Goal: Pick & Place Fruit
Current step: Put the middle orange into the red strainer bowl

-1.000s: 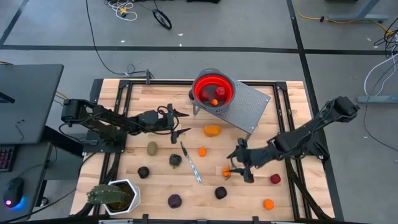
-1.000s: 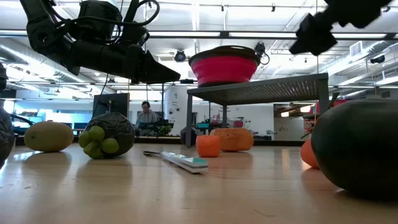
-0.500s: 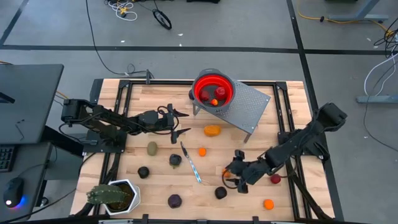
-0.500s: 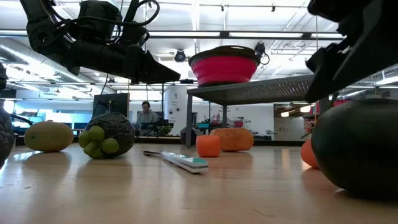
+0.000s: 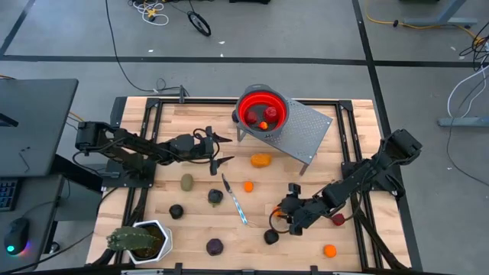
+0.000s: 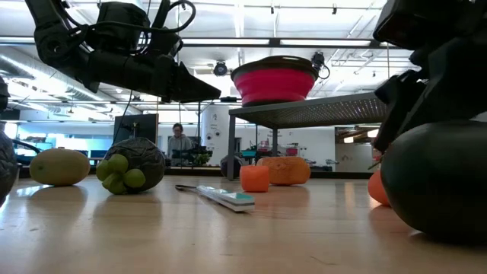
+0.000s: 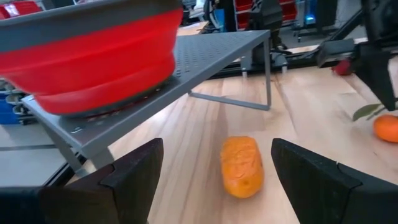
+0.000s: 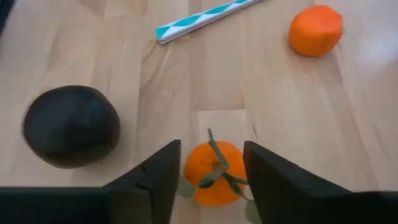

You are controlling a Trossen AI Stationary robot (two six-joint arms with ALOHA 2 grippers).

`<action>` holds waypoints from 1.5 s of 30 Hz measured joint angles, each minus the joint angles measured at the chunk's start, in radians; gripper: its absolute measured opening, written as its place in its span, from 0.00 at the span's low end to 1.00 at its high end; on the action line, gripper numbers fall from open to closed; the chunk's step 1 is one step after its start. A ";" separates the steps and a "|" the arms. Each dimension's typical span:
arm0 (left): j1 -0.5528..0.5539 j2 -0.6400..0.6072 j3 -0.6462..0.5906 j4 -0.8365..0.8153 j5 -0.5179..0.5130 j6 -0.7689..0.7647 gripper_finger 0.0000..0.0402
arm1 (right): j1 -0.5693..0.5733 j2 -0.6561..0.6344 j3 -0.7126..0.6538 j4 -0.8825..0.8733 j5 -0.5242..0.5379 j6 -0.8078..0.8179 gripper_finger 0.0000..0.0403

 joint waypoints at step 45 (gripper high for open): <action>0.000 0.000 0.000 0.059 -0.090 -0.221 0.76 | -0.628 -0.327 0.083 0.548 0.270 -0.933 0.05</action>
